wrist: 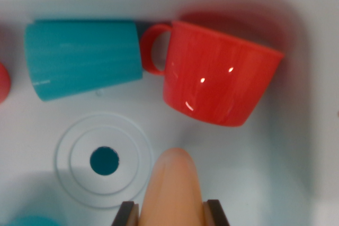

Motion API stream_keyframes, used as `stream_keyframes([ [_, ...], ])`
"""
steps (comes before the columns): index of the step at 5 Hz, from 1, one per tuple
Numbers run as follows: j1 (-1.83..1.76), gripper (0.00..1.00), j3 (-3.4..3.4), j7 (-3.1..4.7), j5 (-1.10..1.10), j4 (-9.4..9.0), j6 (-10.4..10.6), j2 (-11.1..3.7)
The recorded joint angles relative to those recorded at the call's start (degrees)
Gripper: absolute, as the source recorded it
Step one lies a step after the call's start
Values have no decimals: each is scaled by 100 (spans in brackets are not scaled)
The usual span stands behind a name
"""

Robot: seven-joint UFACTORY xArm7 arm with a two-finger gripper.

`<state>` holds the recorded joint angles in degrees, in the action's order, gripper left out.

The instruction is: Pick detergent from the sink

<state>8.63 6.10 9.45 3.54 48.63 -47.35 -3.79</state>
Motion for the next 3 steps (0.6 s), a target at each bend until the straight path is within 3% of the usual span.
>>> stream_keyframes([
  [1,-2,100,-2,4,1,110,-155,45],
  [2,-2,100,-2,4,1,110,-155,45],
  [3,-5,100,-3,10,1,245,-344,99],
])
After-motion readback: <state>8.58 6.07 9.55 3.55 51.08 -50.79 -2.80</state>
